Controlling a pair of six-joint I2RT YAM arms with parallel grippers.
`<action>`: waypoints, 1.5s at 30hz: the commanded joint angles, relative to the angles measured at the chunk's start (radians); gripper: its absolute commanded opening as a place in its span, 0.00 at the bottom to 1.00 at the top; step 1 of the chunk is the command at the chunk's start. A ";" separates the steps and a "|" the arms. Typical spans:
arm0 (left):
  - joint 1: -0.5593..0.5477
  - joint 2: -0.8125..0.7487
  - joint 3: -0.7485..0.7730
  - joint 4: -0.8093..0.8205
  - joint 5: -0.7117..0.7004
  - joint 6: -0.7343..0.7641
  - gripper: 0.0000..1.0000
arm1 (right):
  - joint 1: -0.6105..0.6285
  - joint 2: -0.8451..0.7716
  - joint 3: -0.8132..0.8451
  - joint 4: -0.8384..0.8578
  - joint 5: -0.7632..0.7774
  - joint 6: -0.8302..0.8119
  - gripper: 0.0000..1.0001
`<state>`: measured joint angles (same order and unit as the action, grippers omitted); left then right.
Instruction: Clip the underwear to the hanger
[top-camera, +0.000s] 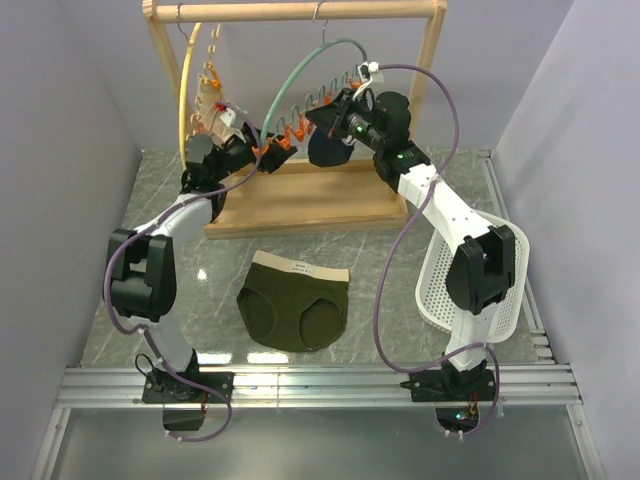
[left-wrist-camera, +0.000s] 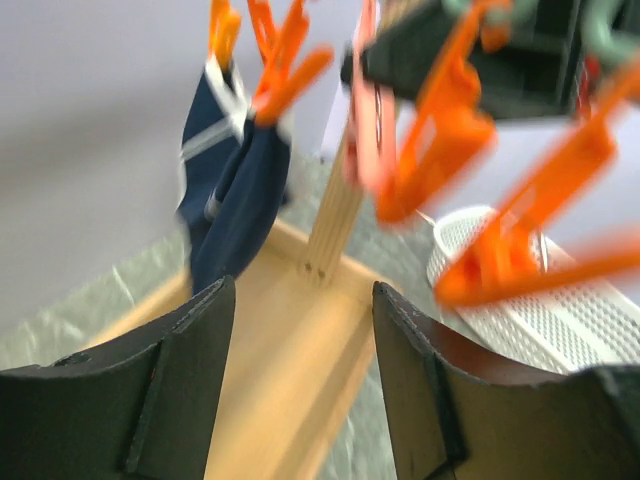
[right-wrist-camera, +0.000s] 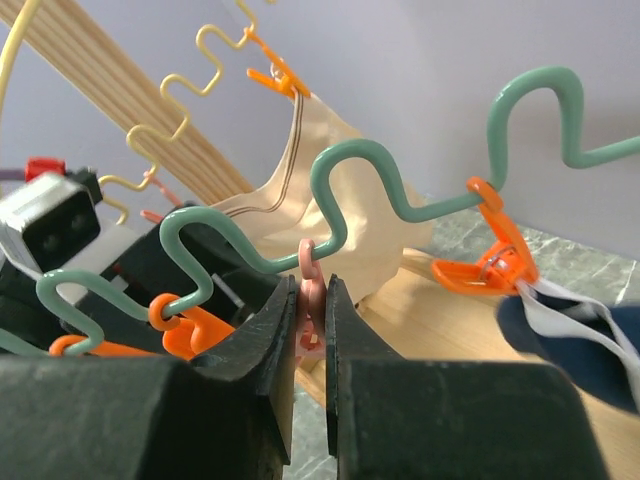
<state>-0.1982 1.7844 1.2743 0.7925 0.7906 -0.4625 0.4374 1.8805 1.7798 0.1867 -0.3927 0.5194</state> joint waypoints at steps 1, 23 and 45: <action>0.011 -0.105 -0.071 -0.047 0.088 0.059 0.63 | -0.019 -0.032 0.013 0.050 -0.043 0.007 0.00; -0.176 -0.307 -0.340 -0.909 0.200 1.041 0.72 | -0.034 -0.024 0.047 -0.021 -0.055 -0.033 0.00; -0.471 0.036 -0.193 -0.889 -0.309 0.953 0.94 | -0.034 -0.043 0.001 0.003 -0.083 -0.019 0.00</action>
<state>-0.6609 1.7969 1.0245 -0.0959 0.5495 0.4850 0.4095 1.8805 1.7908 0.1608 -0.4591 0.5003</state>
